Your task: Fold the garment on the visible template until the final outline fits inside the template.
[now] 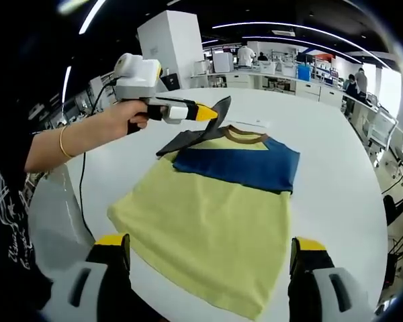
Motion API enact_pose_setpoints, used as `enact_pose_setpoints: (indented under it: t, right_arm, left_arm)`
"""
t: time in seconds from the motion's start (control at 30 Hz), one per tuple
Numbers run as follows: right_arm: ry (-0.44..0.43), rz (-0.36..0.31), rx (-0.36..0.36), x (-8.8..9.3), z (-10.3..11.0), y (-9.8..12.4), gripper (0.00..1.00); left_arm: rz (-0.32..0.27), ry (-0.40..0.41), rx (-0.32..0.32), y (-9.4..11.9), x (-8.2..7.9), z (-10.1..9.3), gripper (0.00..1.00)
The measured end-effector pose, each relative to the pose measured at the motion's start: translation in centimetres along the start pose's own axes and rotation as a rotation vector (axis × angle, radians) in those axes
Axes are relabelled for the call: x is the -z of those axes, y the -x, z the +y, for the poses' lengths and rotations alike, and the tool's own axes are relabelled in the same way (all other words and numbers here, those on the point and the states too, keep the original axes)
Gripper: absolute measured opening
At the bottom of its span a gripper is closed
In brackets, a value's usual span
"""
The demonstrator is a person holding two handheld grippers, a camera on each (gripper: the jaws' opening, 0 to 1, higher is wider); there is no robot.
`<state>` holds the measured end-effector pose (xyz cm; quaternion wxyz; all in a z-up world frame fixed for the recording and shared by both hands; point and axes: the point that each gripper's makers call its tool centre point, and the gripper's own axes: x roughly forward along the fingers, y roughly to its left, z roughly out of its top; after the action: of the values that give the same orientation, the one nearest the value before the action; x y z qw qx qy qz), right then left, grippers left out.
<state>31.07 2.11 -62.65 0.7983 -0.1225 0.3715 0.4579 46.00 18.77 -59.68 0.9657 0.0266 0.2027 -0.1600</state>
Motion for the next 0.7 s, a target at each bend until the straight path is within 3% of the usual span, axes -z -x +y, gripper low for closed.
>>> enact_pose_setpoints:
  t: [0.33, 0.7]
  right_arm:
    - [-0.014, 0.007, 0.005, 0.6, -0.8, 0.1, 0.99]
    - [-0.033, 0.015, 0.022, 1.5, -1.3, 0.4, 0.99]
  left_arm:
    - [-0.015, -0.031, 0.073, -1.8, -1.3, -3.5, 0.0]
    - [-0.019, -0.013, 0.154, -3.6, -0.9, -6.7, 0.0]
